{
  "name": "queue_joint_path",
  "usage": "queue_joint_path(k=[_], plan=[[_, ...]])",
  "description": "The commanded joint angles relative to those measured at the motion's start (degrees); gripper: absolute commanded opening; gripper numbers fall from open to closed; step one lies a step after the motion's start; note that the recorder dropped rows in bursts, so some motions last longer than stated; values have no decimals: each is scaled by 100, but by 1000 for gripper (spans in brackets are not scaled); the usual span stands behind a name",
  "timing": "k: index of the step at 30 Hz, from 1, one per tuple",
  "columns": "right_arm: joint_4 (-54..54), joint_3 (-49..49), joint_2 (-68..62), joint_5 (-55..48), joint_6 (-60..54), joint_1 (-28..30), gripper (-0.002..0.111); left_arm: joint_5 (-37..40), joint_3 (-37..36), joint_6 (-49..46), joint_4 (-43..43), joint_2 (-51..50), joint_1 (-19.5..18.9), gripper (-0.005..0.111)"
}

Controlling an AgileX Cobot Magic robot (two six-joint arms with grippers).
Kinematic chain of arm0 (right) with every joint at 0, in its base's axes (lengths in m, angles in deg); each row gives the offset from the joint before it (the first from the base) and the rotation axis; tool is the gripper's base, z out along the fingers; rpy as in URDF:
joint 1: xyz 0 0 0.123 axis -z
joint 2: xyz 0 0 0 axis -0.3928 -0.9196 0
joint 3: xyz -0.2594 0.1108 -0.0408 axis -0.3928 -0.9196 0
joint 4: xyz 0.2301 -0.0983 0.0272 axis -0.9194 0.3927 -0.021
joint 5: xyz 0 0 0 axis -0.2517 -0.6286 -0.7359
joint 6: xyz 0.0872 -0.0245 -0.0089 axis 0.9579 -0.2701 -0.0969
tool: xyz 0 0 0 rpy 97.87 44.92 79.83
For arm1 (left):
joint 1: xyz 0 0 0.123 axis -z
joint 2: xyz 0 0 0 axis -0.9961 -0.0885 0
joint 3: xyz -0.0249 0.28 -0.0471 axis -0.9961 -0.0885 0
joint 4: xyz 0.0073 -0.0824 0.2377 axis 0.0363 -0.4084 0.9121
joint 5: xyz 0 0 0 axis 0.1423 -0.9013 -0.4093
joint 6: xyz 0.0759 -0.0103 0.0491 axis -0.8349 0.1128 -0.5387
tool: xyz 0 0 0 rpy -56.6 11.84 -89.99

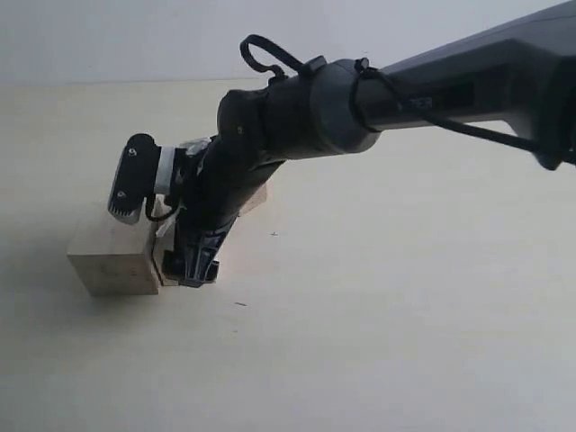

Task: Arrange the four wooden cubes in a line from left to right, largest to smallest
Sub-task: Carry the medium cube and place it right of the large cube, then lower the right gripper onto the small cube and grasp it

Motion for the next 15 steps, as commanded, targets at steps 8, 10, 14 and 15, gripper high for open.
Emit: queue_joint_path(k=[8, 10, 14, 15], plan=[[788, 29, 2148, -275, 1491, 396, 102, -4, 1, -22, -43, 32, -18, 0], [946, 29, 2252, -301, 2181, 699, 102, -4, 1, -22, -43, 32, -18, 0], [921, 29, 2025, -426, 3743, 1213, 102, -4, 1, -22, -43, 32, -18, 0], [921, 29, 1931, -454, 3953, 1257, 102, -4, 1, -22, -43, 32, -18, 0]])
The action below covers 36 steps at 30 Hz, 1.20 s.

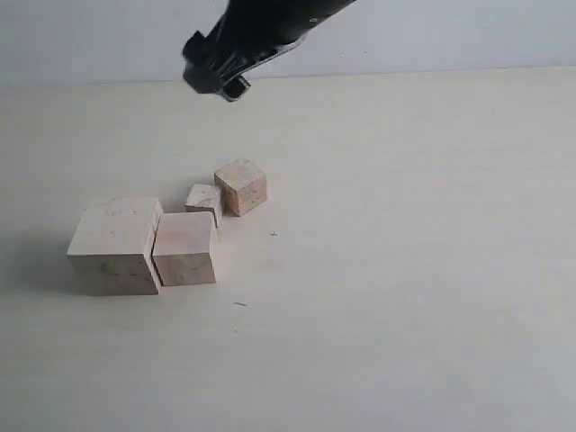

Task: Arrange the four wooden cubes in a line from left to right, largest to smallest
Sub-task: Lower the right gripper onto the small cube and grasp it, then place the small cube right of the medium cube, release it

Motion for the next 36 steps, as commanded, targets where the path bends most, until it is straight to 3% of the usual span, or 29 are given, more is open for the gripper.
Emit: queue_joint_path(k=[1, 18, 25, 28, 30, 33, 34, 36], plan=[[81, 7, -421, -207, 1397, 349, 102, -4, 1, -22, -43, 32, -18, 0], [-142, 7, -1997, 246, 1367, 262, 101, -4, 1, -22, -43, 32, -18, 0], [-609, 7, -2364, 639, 656, 262, 98, -4, 1, -22, -43, 32, -18, 0], [-609, 7, -2516, 904, 563, 262, 81, -4, 1, -22, -43, 32, -18, 0], [-609, 7, -2515, 951, 443, 262, 56, -4, 1, -22, -43, 32, -18, 0], [-542, 7, -2342, 829, 444, 262, 9, -4, 1, -22, -43, 32, -18, 0], [-481, 7, -2228, 741, 444, 262, 0, -4, 1, -22, -43, 32, -18, 0], [-239, 7, -1922, 396, 457, 274, 1, -4, 1, -22, -43, 32, -18, 0]])
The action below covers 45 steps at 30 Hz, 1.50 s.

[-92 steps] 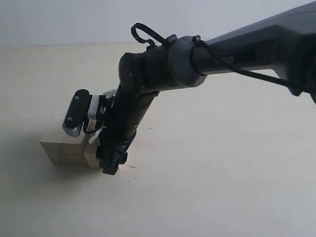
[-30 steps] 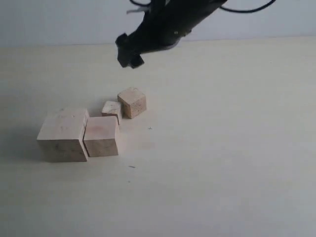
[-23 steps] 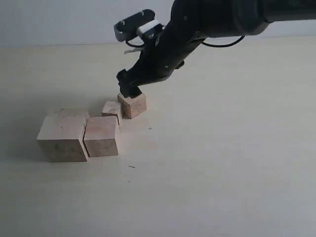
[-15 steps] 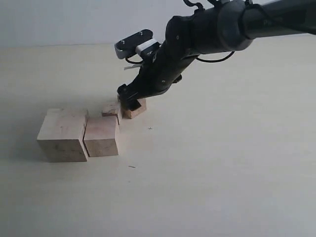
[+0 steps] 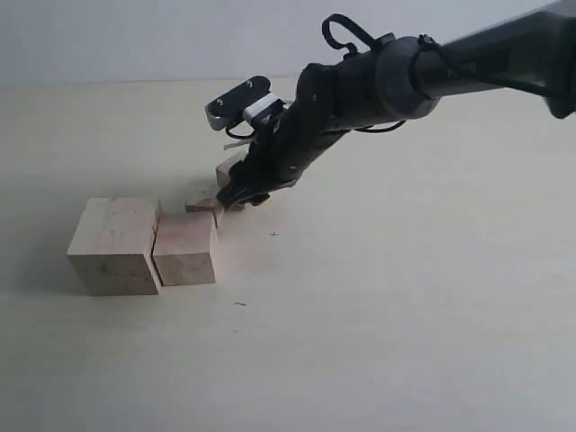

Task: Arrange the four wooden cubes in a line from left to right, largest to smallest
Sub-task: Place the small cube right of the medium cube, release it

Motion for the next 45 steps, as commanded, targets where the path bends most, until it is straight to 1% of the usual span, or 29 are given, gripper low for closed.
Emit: queue_joint_path(k=[1, 4, 6, 10, 13, 16, 20, 23, 29, 33, 35, 39, 45], plan=[[515, 7, 677, -525, -60, 7, 1, -4, 1, -22, -43, 32, -18, 0], [813, -4, 1204, -1256, -71, 7, 1, -4, 1, -22, -43, 32, -18, 0], [880, -179, 1559, -1471, -262, 7, 1, -4, 1, -22, -43, 32, -18, 0], [829, -1009, 2062, -1370, -1355, 7, 1, -4, 1, -22, -43, 32, -18, 0], [700, -1713, 2085, -1029, -2174, 7, 1, -4, 1, -22, -43, 32, -18, 0], [47, -1991, 1866, -903, -3155, -6, 0, -4, 1, -22, -43, 32, -18, 0], [-1174, -1979, 1412, -721, -4425, -6, 0, -4, 1, -22, -43, 32, -18, 0], [-1718, -1979, 1154, -660, -5149, -6, 0, -4, 1, -22, -43, 32, -18, 0], [-2409, -1867, 915, -778, -5755, -6, 0, -4, 1, -22, -43, 32, -18, 0], [-2459, -1456, 691, -1269, -5767, -6, 0, -4, 1, -22, -43, 32, -18, 0], [-2462, -1184, 522, -1718, -5767, -6, 0, -4, 1, -22, -43, 32, -18, 0], [-2462, -952, 277, -1828, -5767, -6, 0, -4, 1, -22, -43, 32, -18, 0], [-2462, -909, 186, -1816, -5767, -6, 0, -4, 1, -22, -43, 32, -18, 0]])
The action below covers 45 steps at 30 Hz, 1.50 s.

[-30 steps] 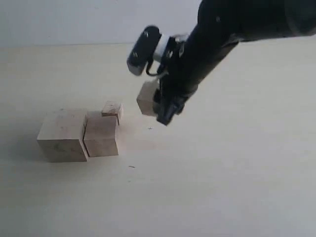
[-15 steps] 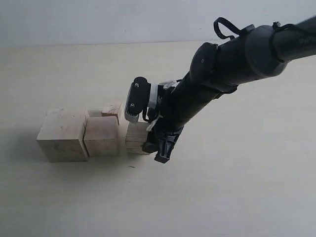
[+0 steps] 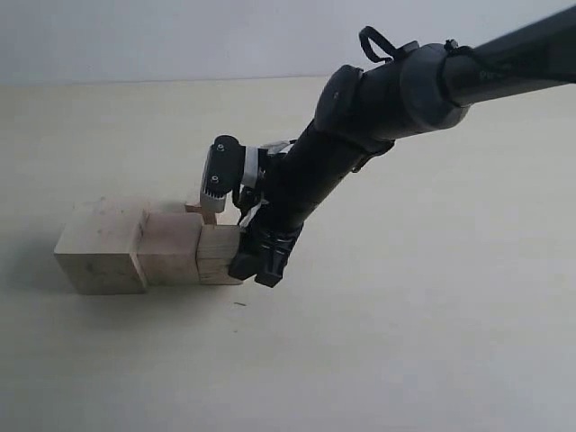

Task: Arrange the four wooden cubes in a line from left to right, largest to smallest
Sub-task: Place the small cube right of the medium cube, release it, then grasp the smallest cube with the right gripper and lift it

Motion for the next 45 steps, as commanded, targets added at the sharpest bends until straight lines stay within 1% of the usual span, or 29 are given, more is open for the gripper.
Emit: queue_joint_path(k=[1, 2, 4, 10, 13, 14, 15, 16, 18, 19, 20, 22, 25, 31, 34, 38, 45], plan=[[125, -43, -177, -67, -6, -6, 0, -4, 1, -22, -43, 32, -18, 0], [125, -43, -177, -55, -6, -6, 1, -4, 1, -22, -43, 32, -18, 0], [125, -43, -177, -28, -6, -6, 8, -4, 1, -22, -43, 32, -18, 0], [100, -43, -166, -49, -6, -6, 43, -4, 1, -22, -43, 32, -18, 0], [77, -43, -38, -85, -6, -6, 57, -4, 1, -22, -43, 32, -18, 0], [50, -43, 141, -85, 135, -6, 65, -4, 1, -22, -43, 32, -18, 0], [42, -43, 254, -85, 216, -6, 70, -4, 1, -22, -43, 32, -18, 0], [42, -43, 484, -85, 334, -6, 77, -4, 1, -22, -43, 32, -18, 0], [88, -43, 891, 152, 360, -6, 84, -4, 1, -22, -43, 32, -18, 0], [99, -43, 1052, 350, 463, -6, 85, -4, 1, -22, -43, 32, -18, 0], [100, -29, 1357, 803, 599, 6, 85, -4, 1, -22, -43, 32, -18, 0], [100, 118, 1549, 1411, 858, 68, 85, -4, 1, -22, -43, 32, -18, 0], [100, 473, 1125, 1155, 1005, 146, 85, -4, 1, -22, -43, 32, -18, 0], [122, 1032, 94, 1046, 990, 146, 85, -4, 1, -22, -43, 32, -18, 0], [128, 1248, -129, 834, 1001, 146, 85, -4, 1, -22, -43, 32, -18, 0], [271, 1422, -297, 794, 1124, 146, 82, -4, 1, -22, -43, 32, -18, 0], [382, 1469, -398, 764, 1259, 146, 81, -4, 1, -22, -43, 32, -18, 0]])
